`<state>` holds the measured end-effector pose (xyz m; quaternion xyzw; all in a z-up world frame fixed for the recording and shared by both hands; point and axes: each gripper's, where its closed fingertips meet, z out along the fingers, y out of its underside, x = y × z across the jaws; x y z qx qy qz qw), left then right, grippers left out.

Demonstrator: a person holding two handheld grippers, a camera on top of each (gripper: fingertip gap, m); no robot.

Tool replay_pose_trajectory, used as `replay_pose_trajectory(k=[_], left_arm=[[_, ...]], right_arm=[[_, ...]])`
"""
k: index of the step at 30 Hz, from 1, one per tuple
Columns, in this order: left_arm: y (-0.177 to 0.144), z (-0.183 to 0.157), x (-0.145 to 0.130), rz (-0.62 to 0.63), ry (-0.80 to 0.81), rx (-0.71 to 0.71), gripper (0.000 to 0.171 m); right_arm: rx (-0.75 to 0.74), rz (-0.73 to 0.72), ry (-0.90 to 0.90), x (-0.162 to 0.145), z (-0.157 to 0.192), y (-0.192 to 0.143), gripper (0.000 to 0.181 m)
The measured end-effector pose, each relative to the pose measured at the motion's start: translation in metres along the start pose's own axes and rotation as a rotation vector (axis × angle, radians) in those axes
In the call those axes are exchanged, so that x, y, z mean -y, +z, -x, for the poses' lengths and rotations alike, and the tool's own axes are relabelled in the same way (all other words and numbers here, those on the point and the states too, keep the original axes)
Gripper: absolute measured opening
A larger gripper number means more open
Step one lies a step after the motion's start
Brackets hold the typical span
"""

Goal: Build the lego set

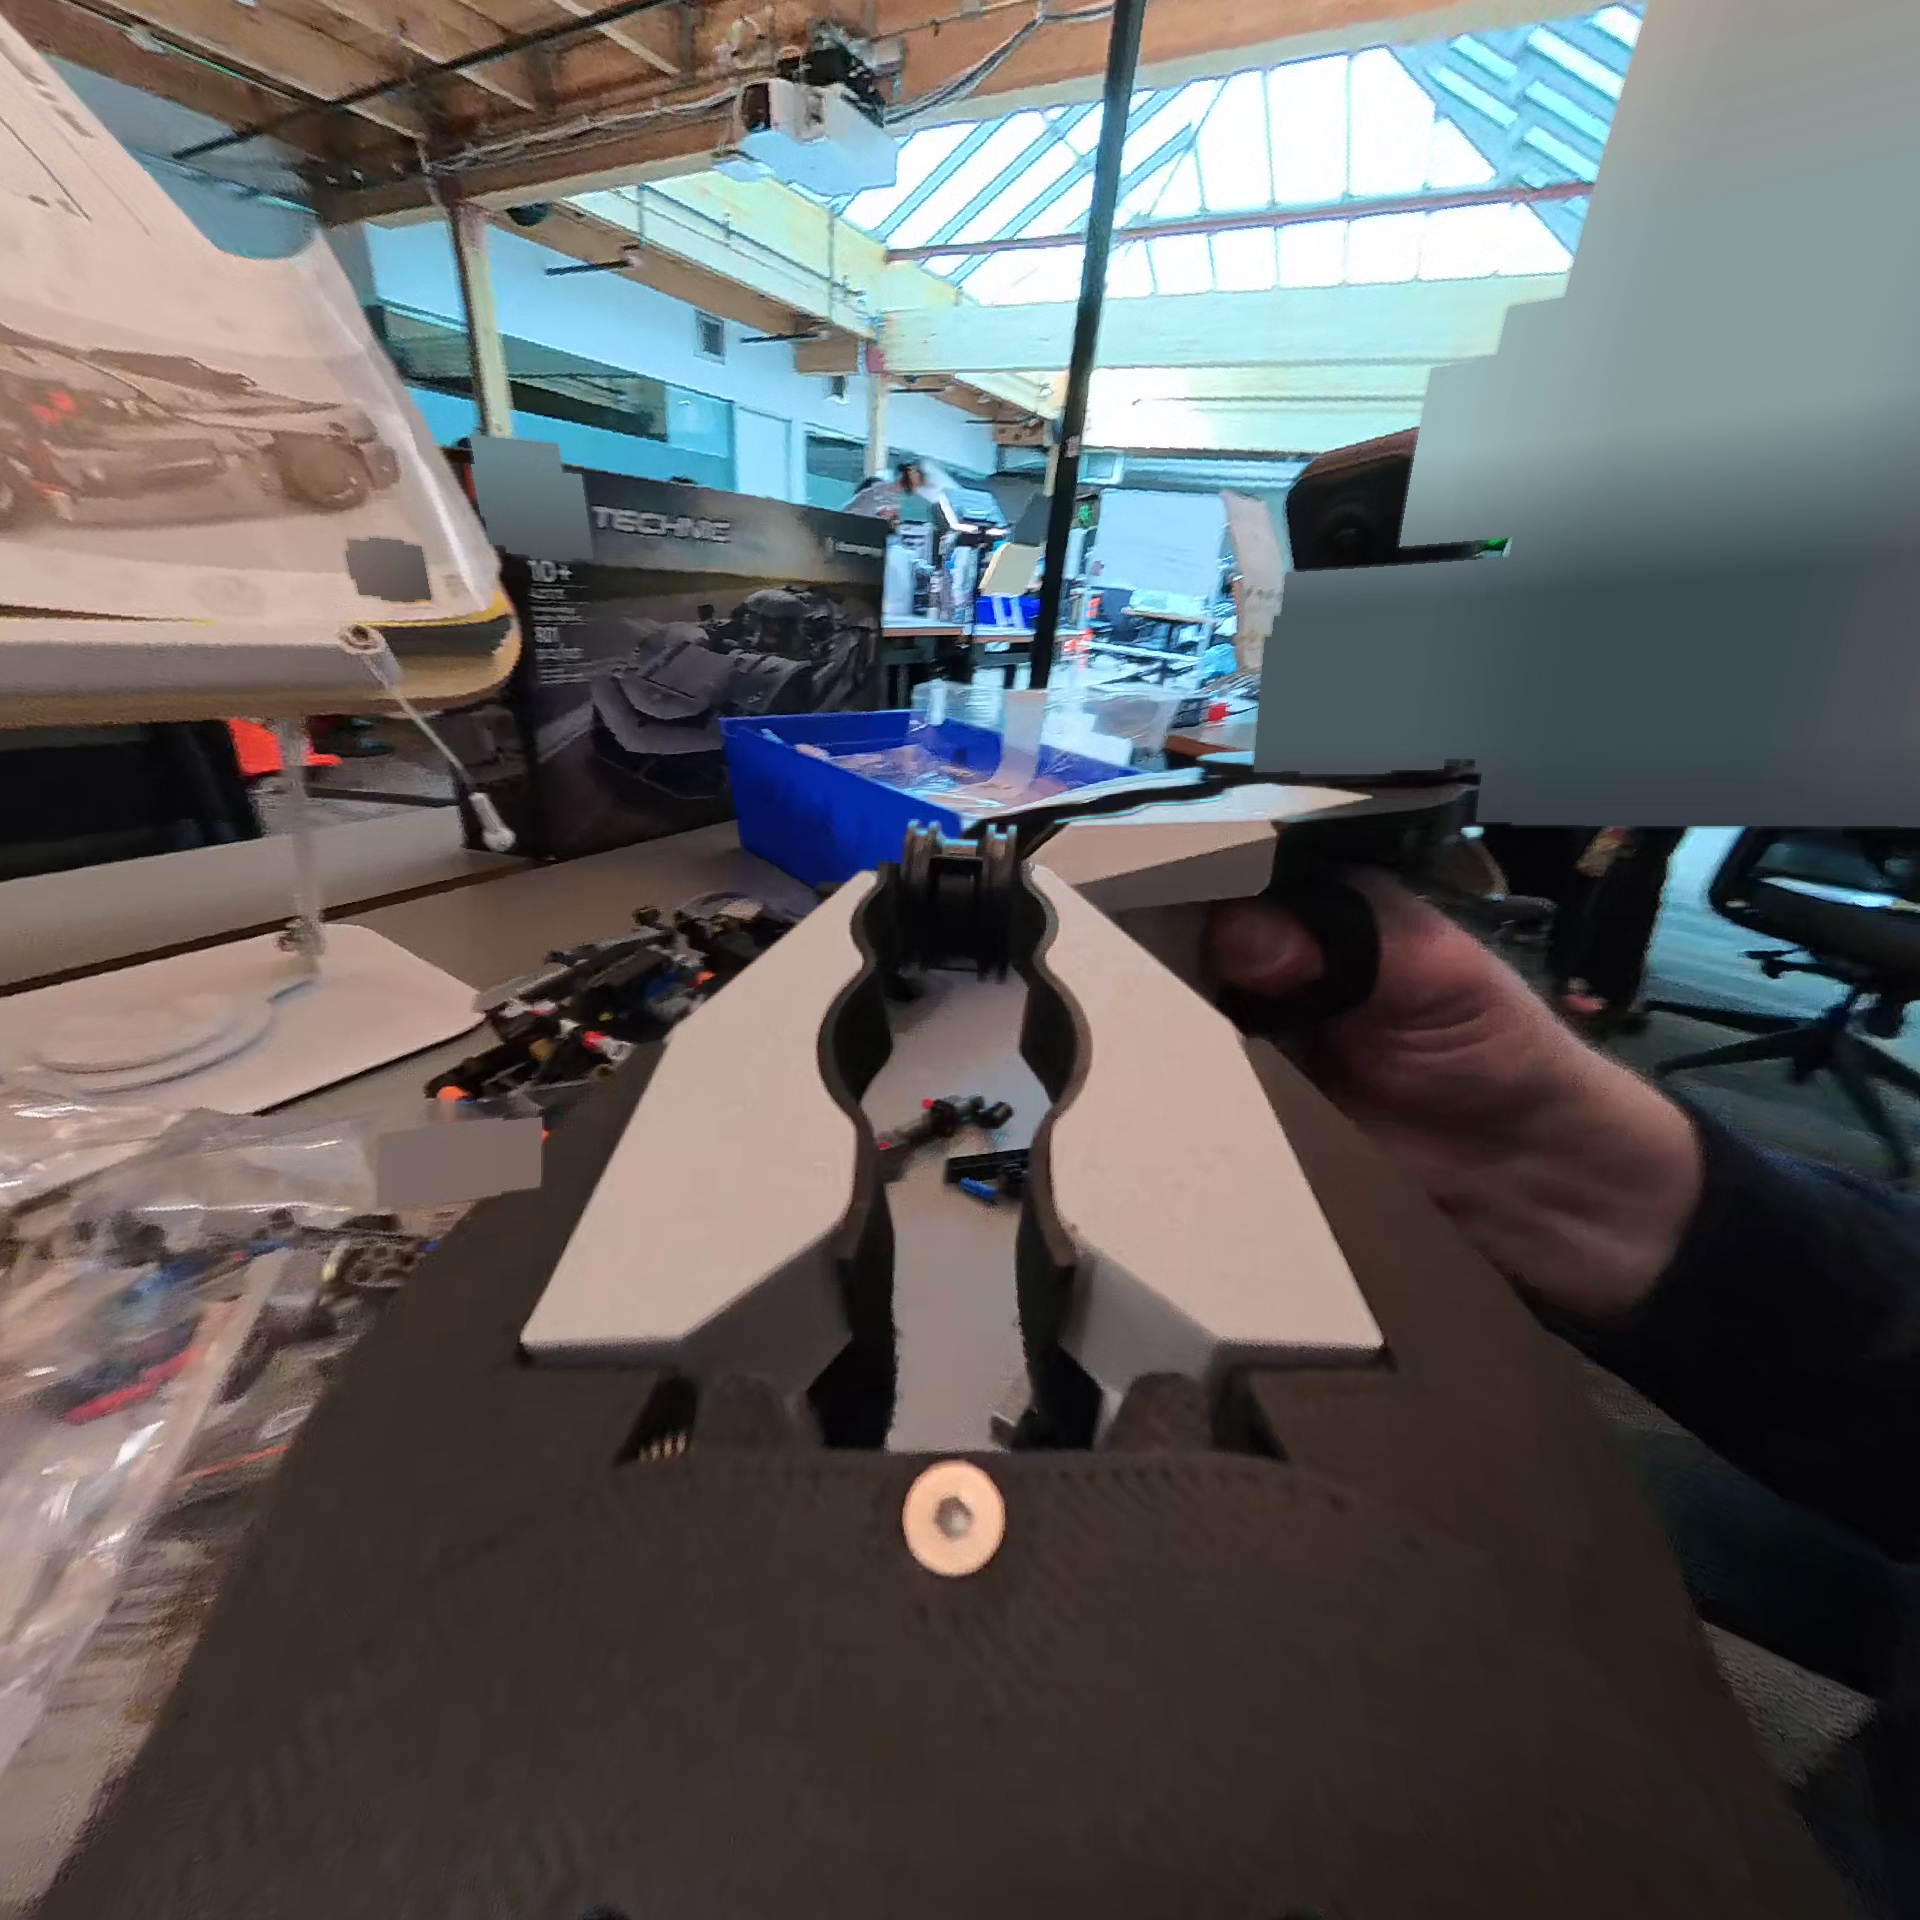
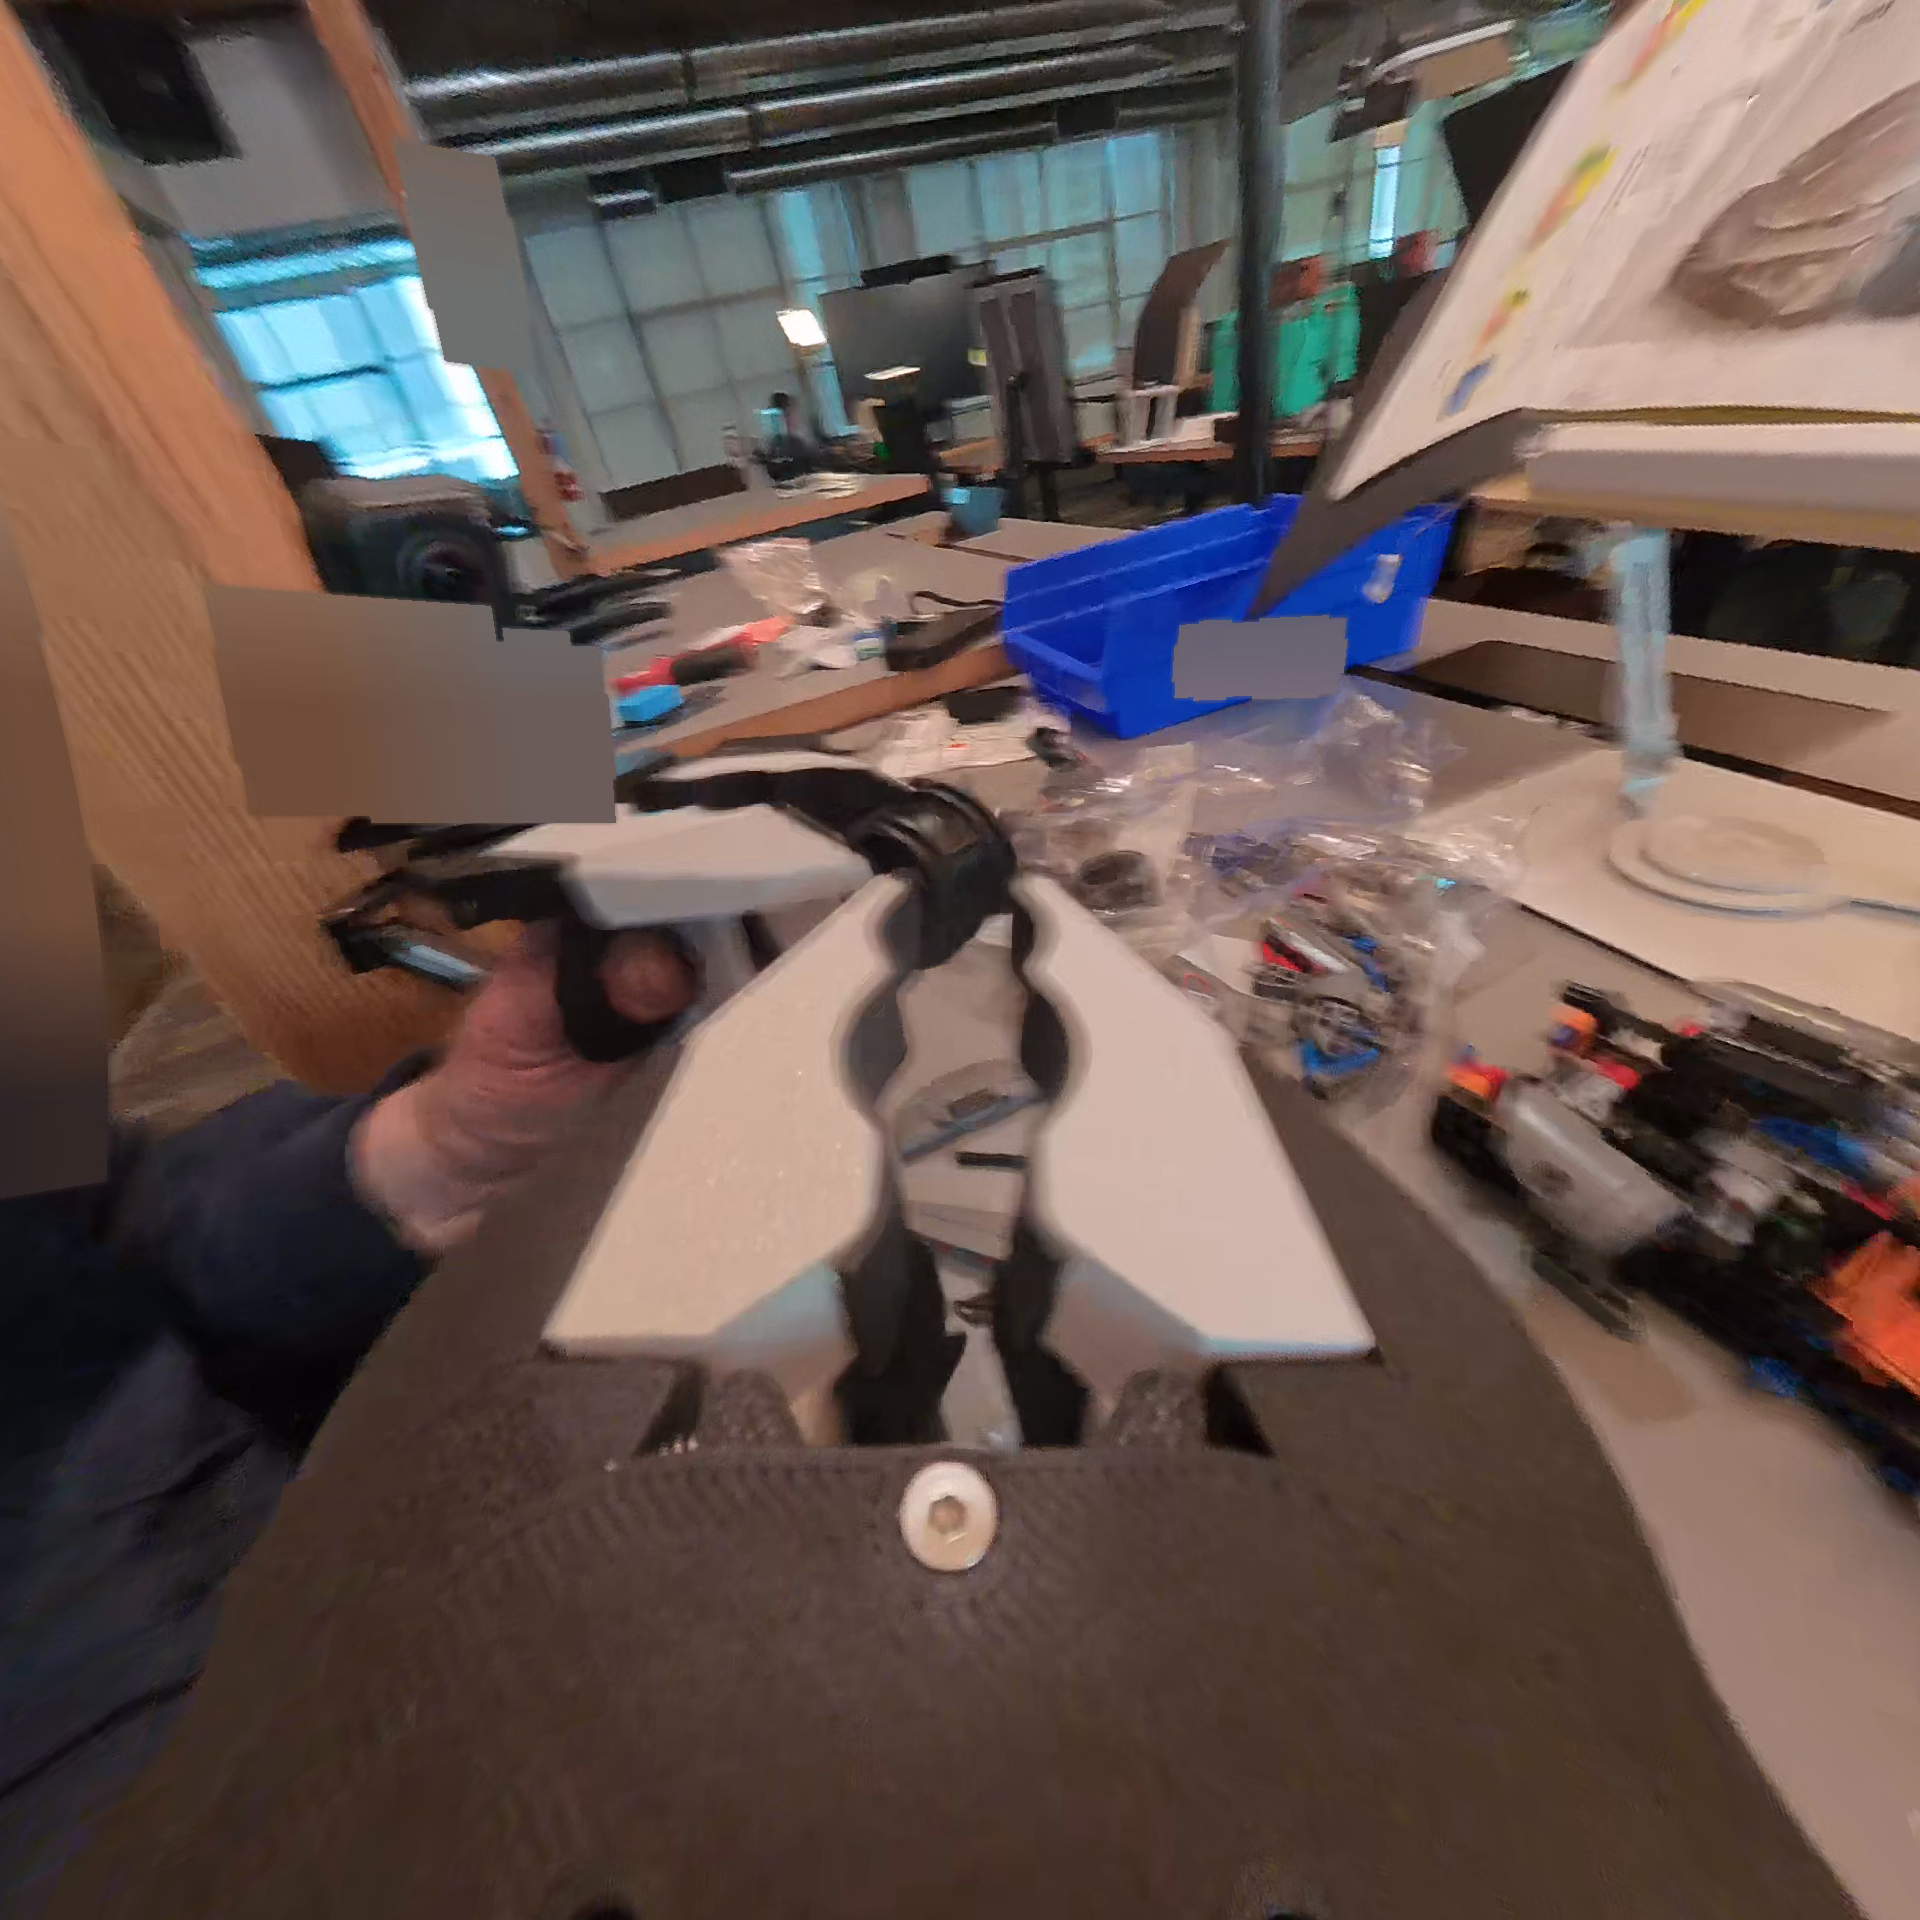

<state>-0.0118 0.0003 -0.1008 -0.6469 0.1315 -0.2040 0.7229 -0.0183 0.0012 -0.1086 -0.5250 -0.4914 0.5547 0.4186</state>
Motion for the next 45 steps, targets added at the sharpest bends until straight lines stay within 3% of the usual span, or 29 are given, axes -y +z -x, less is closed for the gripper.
replay_pose_trajectory(k=[2, 3, 4, 5, 9, 11, 12, 16, 21, 26, 30, 32, 37, 41, 45], left_arm=[[0.005, -0.010, -0.001, 0.028, 0.117, 0.024, 0.011], [0.006, -0.049, 0.008, -0.030, 0.152, -0.135, 0.000], [0.013, -0.068, 0.005, -0.021, 0.201, -0.154, 0.000], [0.024, -0.059, -0.001, 0.048, 0.275, -0.069, 0.000], [0.027, -0.001, -0.023, 0.068, 0.059, -0.027, 0.000], [0.024, -0.008, -0.025, 0.076, -0.032, -0.068, 0.000], [0.031, 0.004, -0.031, 0.091, -0.040, -0.028, 0.000], [0.023, 0.015, -0.047, 0.172, -0.154, -0.004, 0.000], [0.022, 0.025, -0.069, 0.303, -0.178, 0.063, 0.000], [0.013, 0.036, -0.075, 0.351, -0.271, 0.028, 0.000], [0.004, 0.045, -0.071, 0.357, -0.227, 0.035, 0.001], [0.000, 0.048, -0.069, 0.364, -0.202, 0.033, 0.004], [-0.017, 0.042, -0.089, 0.559, -0.096, -0.015, 0.013], [-0.038, 0.057, -0.092, 0.660, 0.033, 0.058, 0.021], [-0.059, 0.068, -0.083, 0.659, -0.001, 0.066, 0.022]], right_arm=[[-0.138, 0.035, -0.059, -0.006, -0.017, 0.001, 0.000], [-0.122, 0.052, -0.081, -0.011, -0.015, 0.008, 0.000], [-0.059, 0.052, -0.055, -0.015, -0.005, 0.016, 0.000], [-0.009, 0.053, -0.048, -0.015, 0.006, 0.022, 0.000], [-0.019, 0.179, 0.019, -0.038, -0.014, 0.021, 0.000], [-0.045, 0.198, 0.038, -0.046, -0.027, 0.014, 0.000], [-0.039, 0.211, 0.046, -0.048, -0.030, 0.012, 0.000], [-0.020, 0.393, 0.061, -0.076, -0.036, 0.013, 0.000], [-0.006, 0.499, 0.152, -0.104, -0.041, 0.010, 0.000], [-0.005, 0.573, 0.091, -0.112, -0.047, -0.008, 0.000], [-0.019, 0.551, 0.060, -0.102, -0.059, -0.029, 0.000], [-0.025, 0.559, 0.046, -0.098, -0.062, -0.040, 0.010], [-0.009, 0.643, -0.076, -0.100, -0.058, -0.058, 0.018], [0.038, 0.632, -0.101, -0.098, -0.049, -0.053, 0.018], [-0.050, 0.682, -0.141, -0.103, -0.067, -0.047, 0.028]])
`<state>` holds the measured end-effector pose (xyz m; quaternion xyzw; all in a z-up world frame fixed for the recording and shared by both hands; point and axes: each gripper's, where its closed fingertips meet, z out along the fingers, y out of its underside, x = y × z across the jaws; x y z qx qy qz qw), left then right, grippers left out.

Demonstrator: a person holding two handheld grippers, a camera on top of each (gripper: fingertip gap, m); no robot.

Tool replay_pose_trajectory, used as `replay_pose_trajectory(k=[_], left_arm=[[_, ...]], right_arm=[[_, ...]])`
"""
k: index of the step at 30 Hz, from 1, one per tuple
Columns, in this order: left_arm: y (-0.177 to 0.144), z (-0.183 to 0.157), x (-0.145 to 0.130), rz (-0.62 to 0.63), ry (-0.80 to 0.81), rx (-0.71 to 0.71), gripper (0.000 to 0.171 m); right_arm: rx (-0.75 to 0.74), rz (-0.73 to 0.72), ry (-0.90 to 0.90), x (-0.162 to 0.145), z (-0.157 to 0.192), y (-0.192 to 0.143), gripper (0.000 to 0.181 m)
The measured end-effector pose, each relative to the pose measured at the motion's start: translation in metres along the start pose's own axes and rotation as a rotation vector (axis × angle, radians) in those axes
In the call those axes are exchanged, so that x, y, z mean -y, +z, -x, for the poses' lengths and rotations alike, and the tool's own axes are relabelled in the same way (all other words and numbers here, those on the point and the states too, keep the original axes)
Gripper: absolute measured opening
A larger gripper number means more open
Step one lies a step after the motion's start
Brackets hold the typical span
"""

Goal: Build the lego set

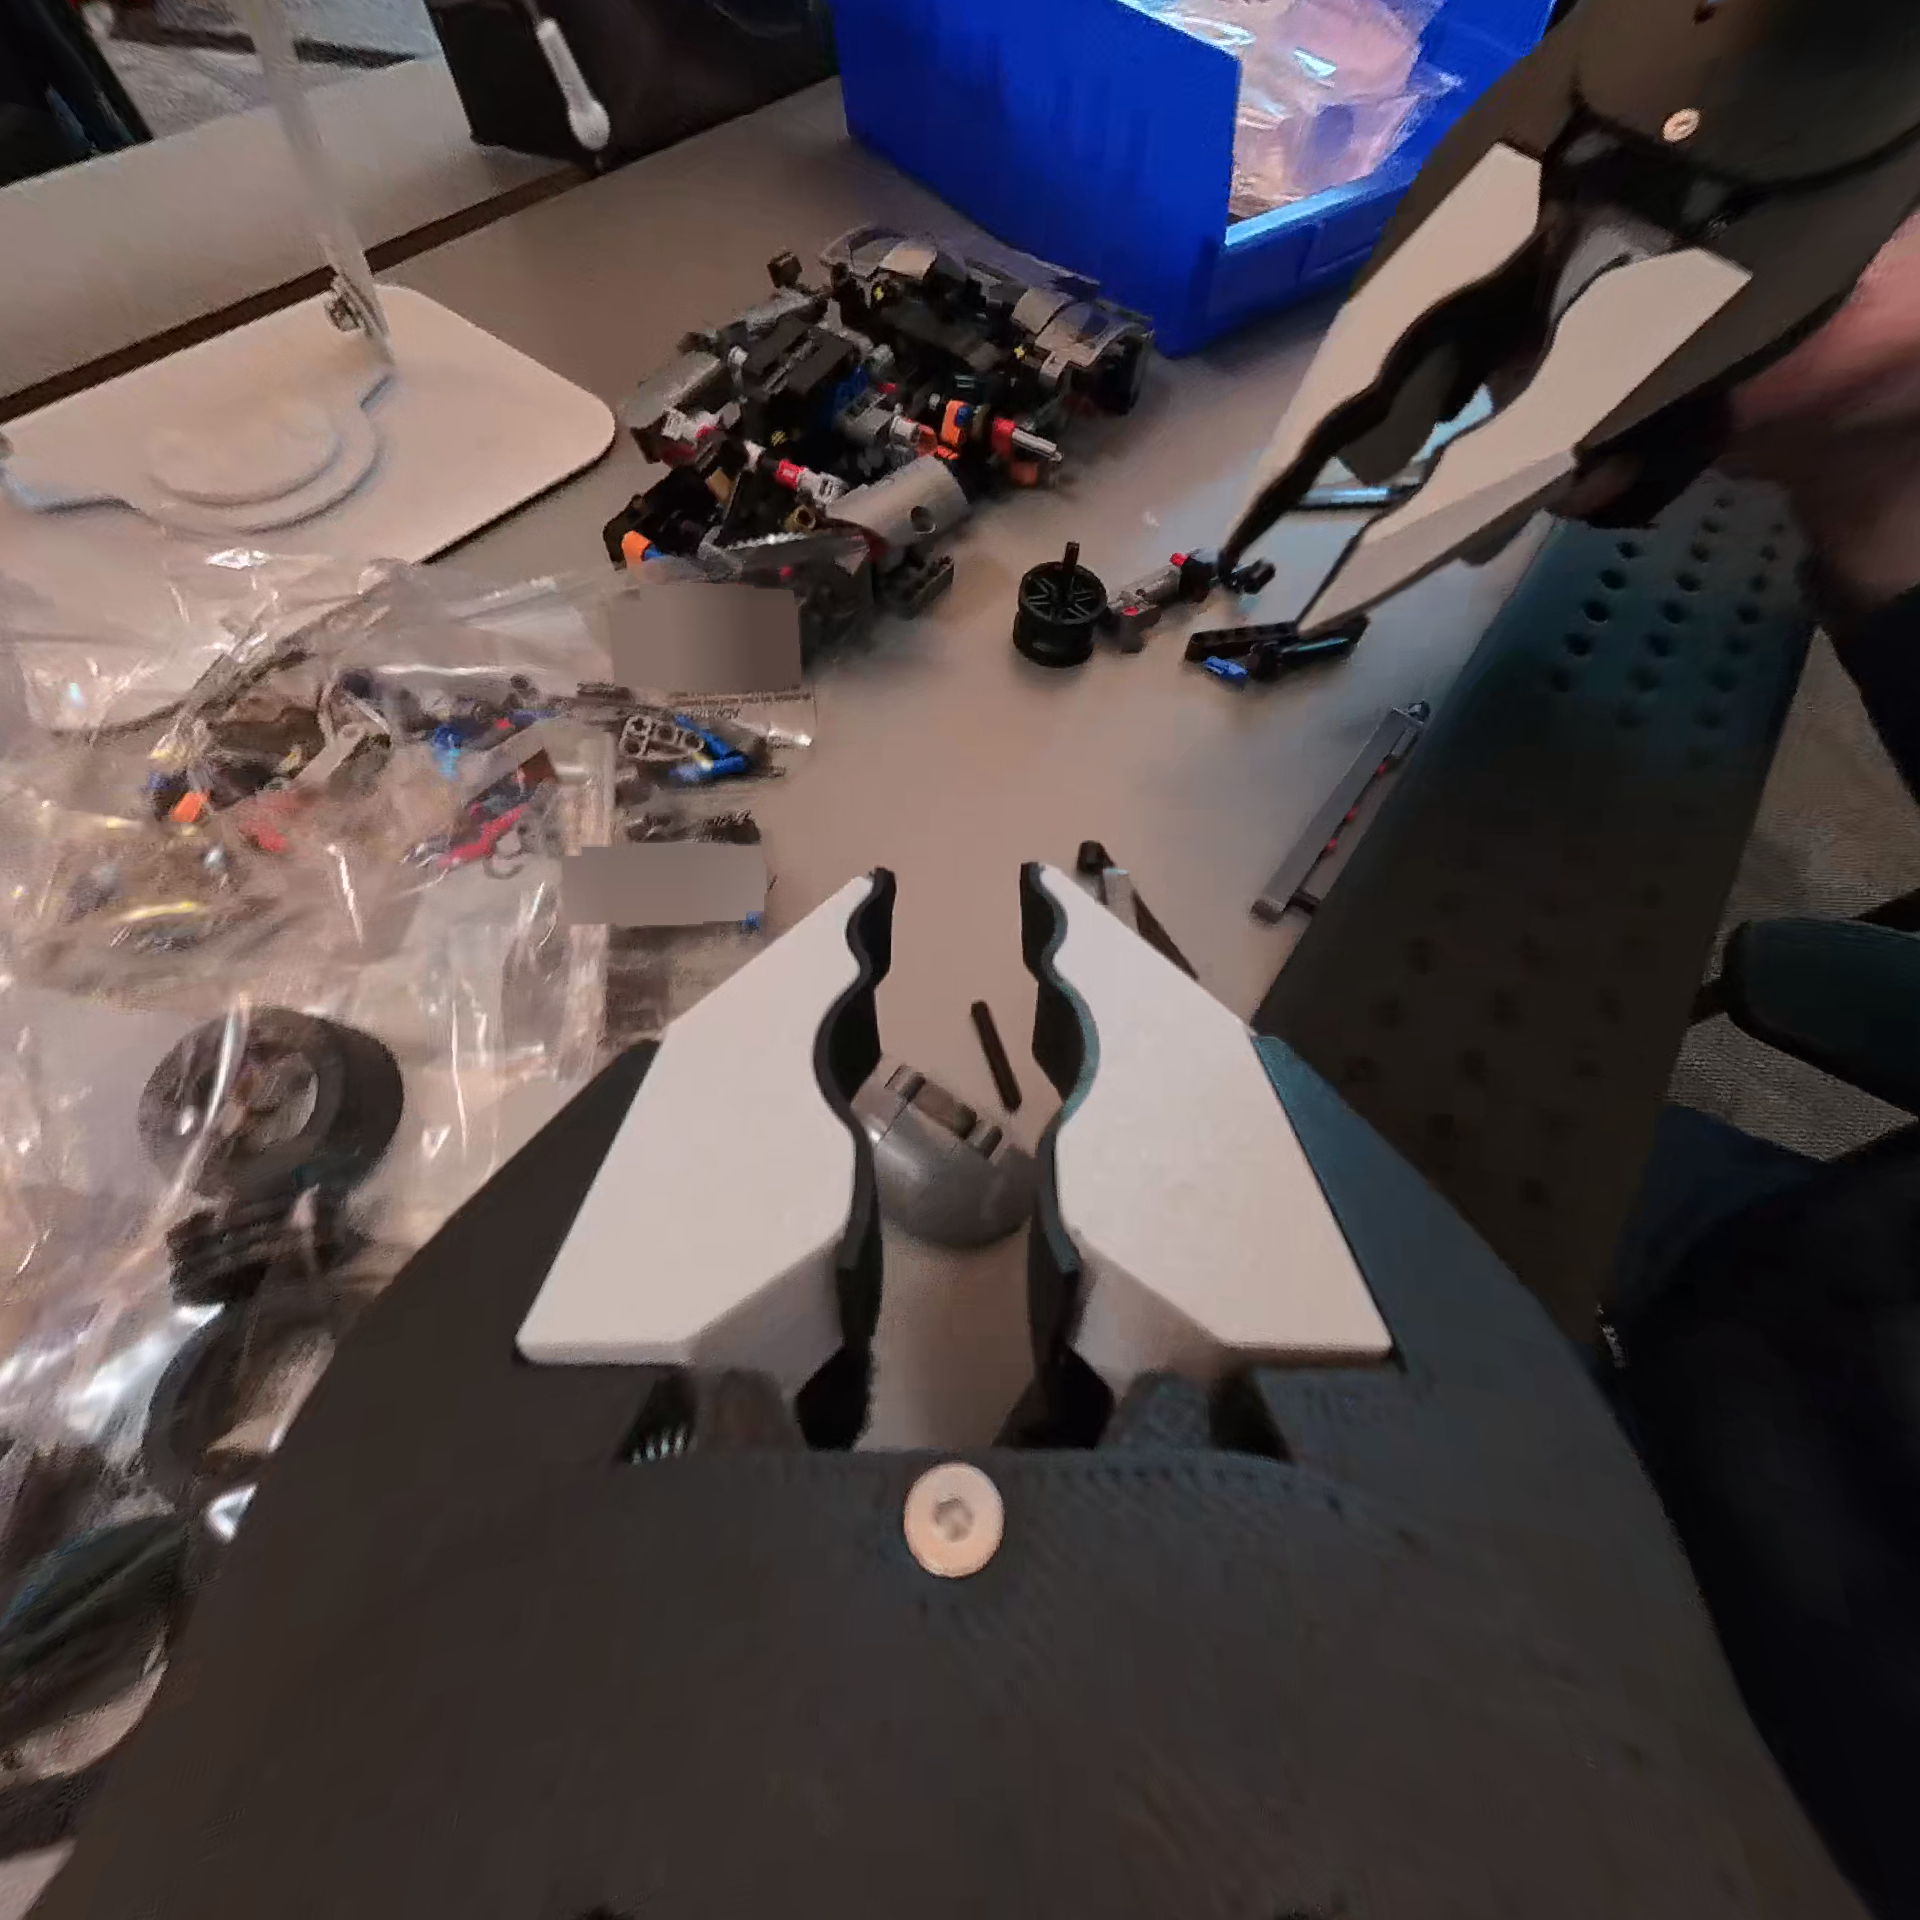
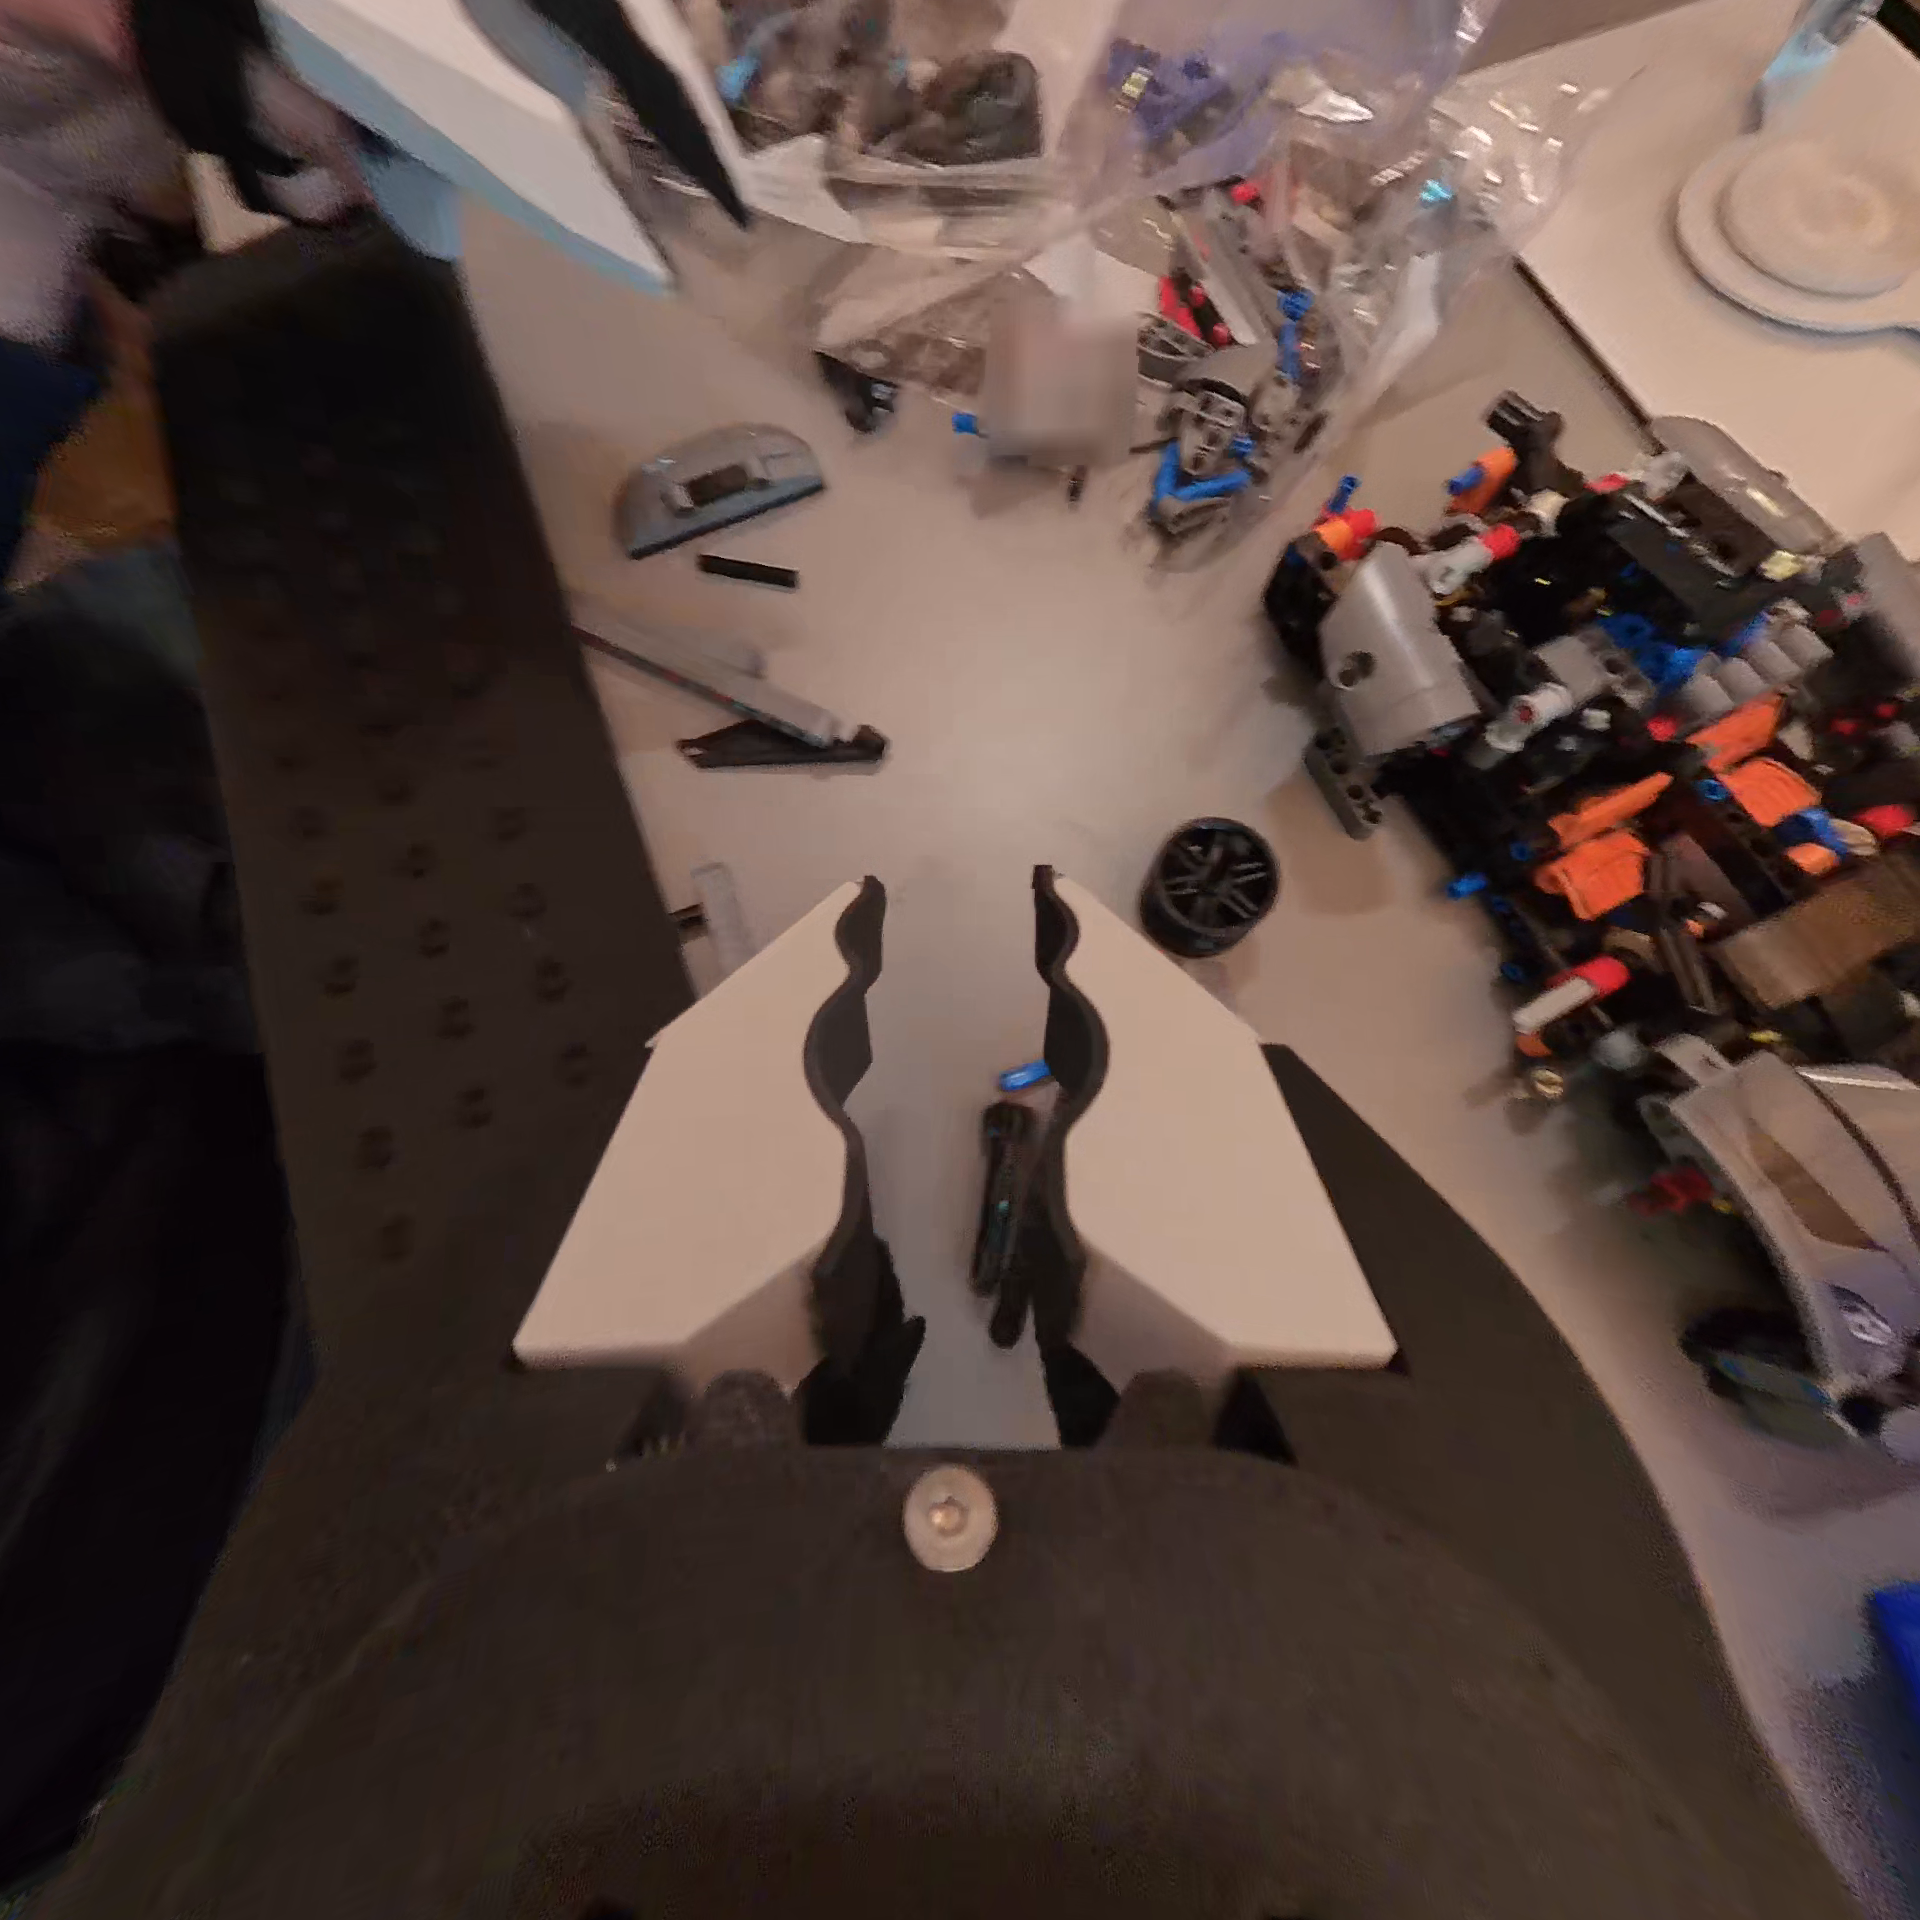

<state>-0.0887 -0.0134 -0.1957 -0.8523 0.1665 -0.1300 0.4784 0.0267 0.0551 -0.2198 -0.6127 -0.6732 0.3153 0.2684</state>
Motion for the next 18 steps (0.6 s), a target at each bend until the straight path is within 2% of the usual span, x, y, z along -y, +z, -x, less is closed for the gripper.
replay_pose_trajectory(k=[4, 8, 9, 12, 15, 18], left_arm=[[-0.001, 0.004, -0.011, 0.035, 0.021, 0.038, 0.020], [0.012, -0.003, -0.013, 0.036, 0.017, 0.018, 0.018], [0.015, -0.005, -0.012, 0.036, 0.024, 0.015, 0.018], [0.028, -0.017, -0.006, 0.035, 0.057, -0.016, 0.020], [0.046, -0.032, 0.009, 0.033, 0.113, -0.061, 0.023], [0.074, -0.039, 0.019, 0.089, 0.205, -0.066, 0.026]], right_arm=[[-0.108, 0.007, 0.023, 0.008, -0.030, 0.010, 0.034], [-0.196, 0.131, 0.017, -0.002, -0.056, 0.025, 0.033], [-0.202, 0.155, 0.010, -0.005, -0.059, 0.027, 0.027], [-0.164, 0.196, 0.031, -0.015, -0.061, 0.033, 0.002], [-0.096, 0.156, 0.036, -0.013, -0.054, 0.038, 0.002], [-0.044, 0.140, 0.040, -0.012, -0.047, 0.038, 0.001]])
